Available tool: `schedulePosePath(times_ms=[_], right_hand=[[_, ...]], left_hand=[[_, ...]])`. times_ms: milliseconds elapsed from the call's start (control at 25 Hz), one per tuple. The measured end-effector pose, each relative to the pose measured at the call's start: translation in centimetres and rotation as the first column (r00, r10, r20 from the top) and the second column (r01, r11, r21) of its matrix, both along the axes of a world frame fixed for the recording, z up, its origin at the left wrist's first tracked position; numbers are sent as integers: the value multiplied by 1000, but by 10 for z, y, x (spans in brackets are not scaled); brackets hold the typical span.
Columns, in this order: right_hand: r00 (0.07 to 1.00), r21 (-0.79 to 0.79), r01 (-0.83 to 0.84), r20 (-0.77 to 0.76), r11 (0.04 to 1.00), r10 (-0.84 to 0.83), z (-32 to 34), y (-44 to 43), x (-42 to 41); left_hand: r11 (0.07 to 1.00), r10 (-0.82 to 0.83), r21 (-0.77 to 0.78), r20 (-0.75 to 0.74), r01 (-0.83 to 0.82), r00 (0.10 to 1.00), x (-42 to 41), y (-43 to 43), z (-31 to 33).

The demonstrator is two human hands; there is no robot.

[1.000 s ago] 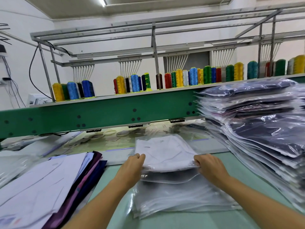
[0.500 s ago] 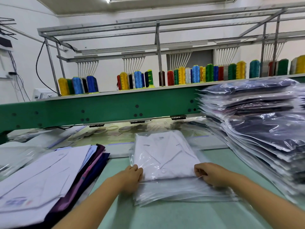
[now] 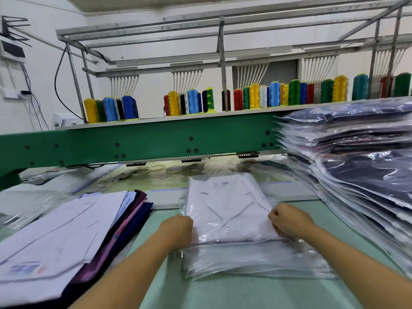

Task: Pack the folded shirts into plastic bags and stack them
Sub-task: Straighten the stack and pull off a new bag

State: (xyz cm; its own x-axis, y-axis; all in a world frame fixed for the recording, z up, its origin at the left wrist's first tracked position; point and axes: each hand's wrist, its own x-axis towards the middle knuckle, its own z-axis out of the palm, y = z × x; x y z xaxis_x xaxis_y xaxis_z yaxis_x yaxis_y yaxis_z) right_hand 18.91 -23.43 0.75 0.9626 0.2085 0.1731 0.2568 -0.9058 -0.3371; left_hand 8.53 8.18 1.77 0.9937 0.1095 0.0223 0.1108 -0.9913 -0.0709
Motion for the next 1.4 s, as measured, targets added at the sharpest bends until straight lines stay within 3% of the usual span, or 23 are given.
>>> schedulePosePath(times_ms=[120,280,600,880,1240,1400], right_hand=[[979,81,95,171,992,-108,4,20,16],[974,163,9,223,987,-46,13,50,50],[958,-63,-145,239,987,156,5,128,140],[980,-210,-172,58,962,188,-25,147,189],[994,-207,36,113,978,-13,-27,137,184],[992,-176,121,6,977,-122,-21,127,179]], left_hand=[[997,60,41,123,-65,991,26,-4,2],[998,56,-26,234,-52,971,76,-14,9],[972,45,-231,336,36,941,183,-29,3],[973,87,-224,121,-58,989,239,-20,-32],[935,275,-270,143,-230,951,227,-7,-42],[914,328,-281,92,-291,940,210,4,-37]])
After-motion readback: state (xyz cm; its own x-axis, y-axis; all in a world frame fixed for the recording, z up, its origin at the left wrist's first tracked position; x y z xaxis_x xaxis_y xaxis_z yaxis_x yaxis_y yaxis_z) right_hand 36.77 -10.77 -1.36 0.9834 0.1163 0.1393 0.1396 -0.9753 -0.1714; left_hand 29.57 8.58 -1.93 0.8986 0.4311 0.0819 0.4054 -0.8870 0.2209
